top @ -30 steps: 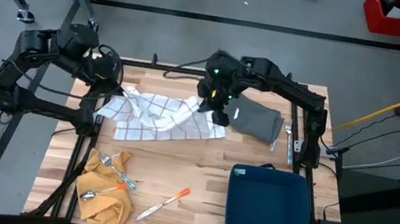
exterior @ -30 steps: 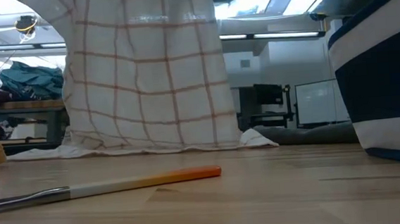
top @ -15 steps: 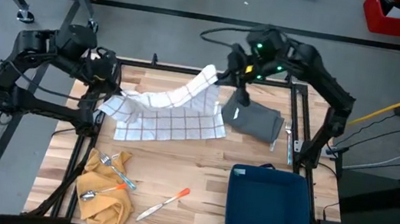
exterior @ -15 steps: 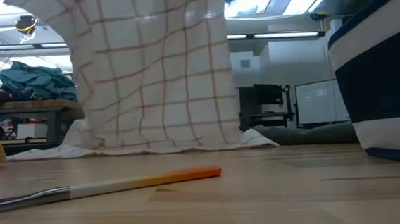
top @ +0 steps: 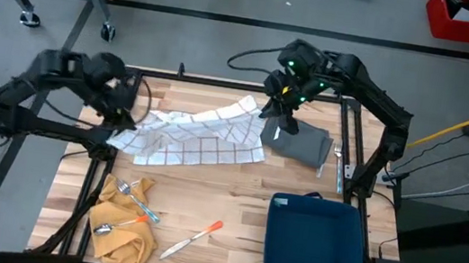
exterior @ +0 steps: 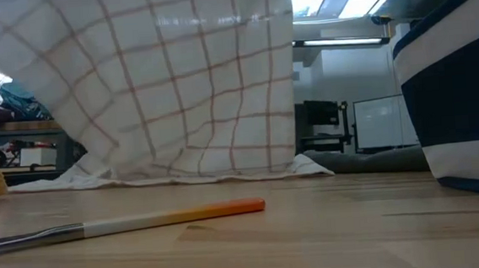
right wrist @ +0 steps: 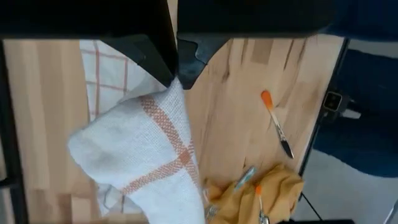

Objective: Fold towel
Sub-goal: Fold the white towel

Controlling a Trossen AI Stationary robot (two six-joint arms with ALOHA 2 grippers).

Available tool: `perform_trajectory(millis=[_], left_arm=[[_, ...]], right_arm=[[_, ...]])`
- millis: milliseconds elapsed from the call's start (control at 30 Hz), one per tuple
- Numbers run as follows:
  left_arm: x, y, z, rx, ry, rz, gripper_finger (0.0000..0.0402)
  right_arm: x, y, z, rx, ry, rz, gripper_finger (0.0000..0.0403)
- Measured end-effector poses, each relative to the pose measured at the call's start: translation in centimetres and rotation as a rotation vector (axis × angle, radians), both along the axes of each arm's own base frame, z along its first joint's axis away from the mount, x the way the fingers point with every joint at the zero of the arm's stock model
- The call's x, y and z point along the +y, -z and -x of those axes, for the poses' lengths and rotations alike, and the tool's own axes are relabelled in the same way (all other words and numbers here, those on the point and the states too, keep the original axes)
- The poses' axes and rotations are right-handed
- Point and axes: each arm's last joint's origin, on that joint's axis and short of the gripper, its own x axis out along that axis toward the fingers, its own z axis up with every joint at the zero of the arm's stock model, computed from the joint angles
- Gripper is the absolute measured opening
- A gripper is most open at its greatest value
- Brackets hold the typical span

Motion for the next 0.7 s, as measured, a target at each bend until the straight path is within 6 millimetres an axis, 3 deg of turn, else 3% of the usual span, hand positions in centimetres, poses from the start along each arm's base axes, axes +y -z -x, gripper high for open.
perform_trajectory(millis=[200, 333, 500, 700], left_arm=[[-0.1, 4.1, -0.6, 0.072, 0.028, 0.026, 0.0002], [-0.2, 5.5, -0.7, 0.065, 0.041, 0.048, 0.0002], [-0.4, 4.8, -0.8, -0.002, 0.075, 0.143, 0.0002], [-1.1, 2.4, 0.5, -0.031, 0.117, 0.224, 0.0001]], right_arm=[[-0.2, 1.9, -0.5, 0.066, -0.009, -0.021, 0.0001], [-0.3, 3.6, -0.9, 0.123, -0.021, -0.06, 0.0001], [-0.2, 5.3, -1.2, 0.168, -0.047, -0.128, 0.0001], [-0.2, 5.5, -1.3, 0.172, -0.044, -0.168, 0.0001]])
